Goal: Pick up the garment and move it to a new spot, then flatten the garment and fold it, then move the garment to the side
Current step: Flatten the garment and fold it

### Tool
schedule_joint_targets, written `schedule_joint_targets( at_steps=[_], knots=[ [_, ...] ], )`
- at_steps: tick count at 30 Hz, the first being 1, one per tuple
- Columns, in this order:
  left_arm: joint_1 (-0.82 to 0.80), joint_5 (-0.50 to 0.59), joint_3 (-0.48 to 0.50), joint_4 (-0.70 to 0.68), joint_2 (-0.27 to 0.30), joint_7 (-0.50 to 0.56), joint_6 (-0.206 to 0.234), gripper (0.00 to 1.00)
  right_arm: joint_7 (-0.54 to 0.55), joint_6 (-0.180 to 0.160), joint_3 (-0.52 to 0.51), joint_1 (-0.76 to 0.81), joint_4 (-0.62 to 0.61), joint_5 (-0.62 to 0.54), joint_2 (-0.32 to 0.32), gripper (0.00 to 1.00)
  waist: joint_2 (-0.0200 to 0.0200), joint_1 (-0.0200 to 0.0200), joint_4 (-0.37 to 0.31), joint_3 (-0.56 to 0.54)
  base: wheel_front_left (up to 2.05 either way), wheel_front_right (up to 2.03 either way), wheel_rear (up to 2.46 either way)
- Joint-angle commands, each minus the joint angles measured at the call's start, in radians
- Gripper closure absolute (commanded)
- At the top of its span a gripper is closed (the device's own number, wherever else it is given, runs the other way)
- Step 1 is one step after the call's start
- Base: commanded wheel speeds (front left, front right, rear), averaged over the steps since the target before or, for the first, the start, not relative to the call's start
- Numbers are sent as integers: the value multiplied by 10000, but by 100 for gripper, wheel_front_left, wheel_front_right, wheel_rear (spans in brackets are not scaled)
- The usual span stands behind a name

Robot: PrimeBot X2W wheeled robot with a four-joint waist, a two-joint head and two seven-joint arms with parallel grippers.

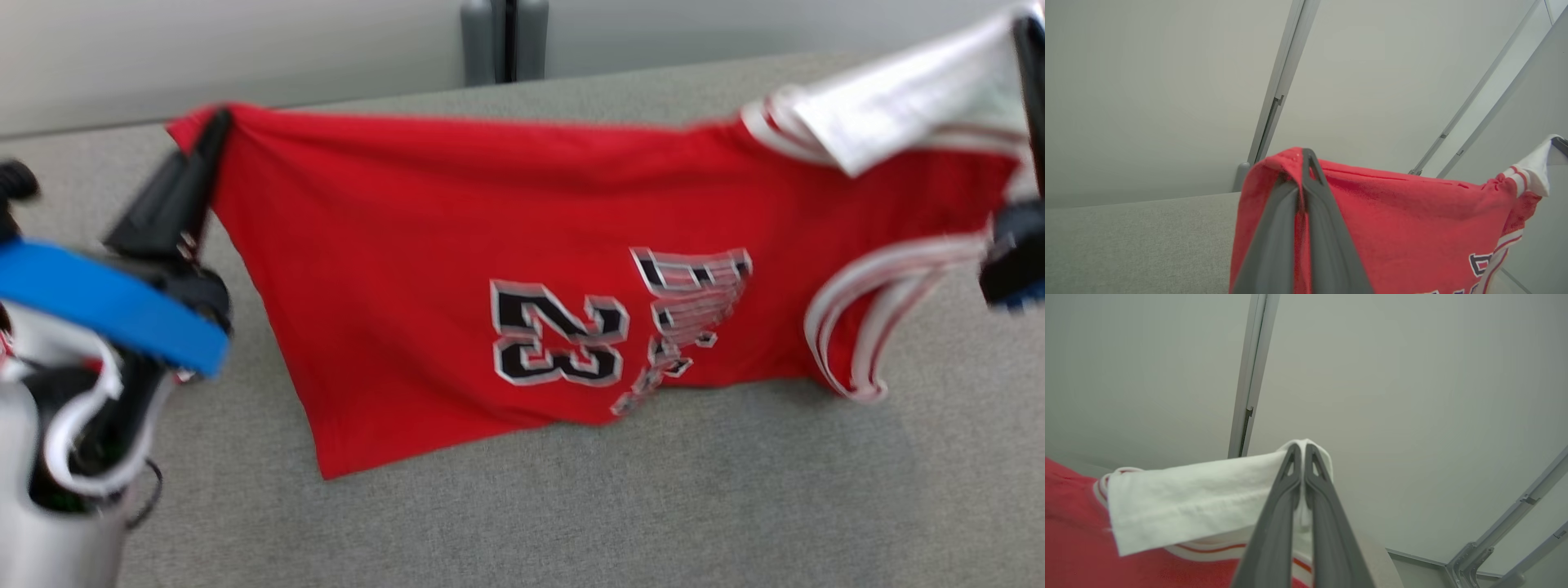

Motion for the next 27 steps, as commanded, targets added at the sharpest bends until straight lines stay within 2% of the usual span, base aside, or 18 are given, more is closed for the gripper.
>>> schedule_joint_targets(
  at_steps=[1, 4, 9, 16, 22, 27],
  knots=[
    [-623, 41, 140, 454, 63, -71, -83, 100, -251, 5, 343, -900, 666, 238, -164, 100, -1, -1, -59, 773, 0, 0, 0],
    [-1955, 132, 211, 1568, 122, -117, -198, 100, -921, 3, 1376, -2899, 2392, 603, -649, 100, -1, -1, -152, 1446, 0, 0, 0],
    [-4388, 906, -25, 3319, 290, -517, -444, 100, -2349, 3, 2424, -6138, 4840, 750, -585, 100, -1, -1, -194, 2100, 0, 0, 0],
    [-7089, 1535, -104, 5116, 90, -2066, -721, 100, -4614, 2, 3166, -9335, 6778, 29, -457, 100, -1, -1, -257, 2148, 0, 0, 0],
    [-8032, 1764, -147, 6016, 126, -3225, -839, 100, -6191, 2, 3064, -10510, 7856, -363, -313, 100, -1, -1, -333, 1987, 0, 0, 0],
    [-7490, 1887, -590, 6468, 130, -3732, -923, 100, -6723, 3, 3205, -9823, 8653, -135, -233, 100, -1, -1, -364, 2034, 0, 0, 0]
  ],
)
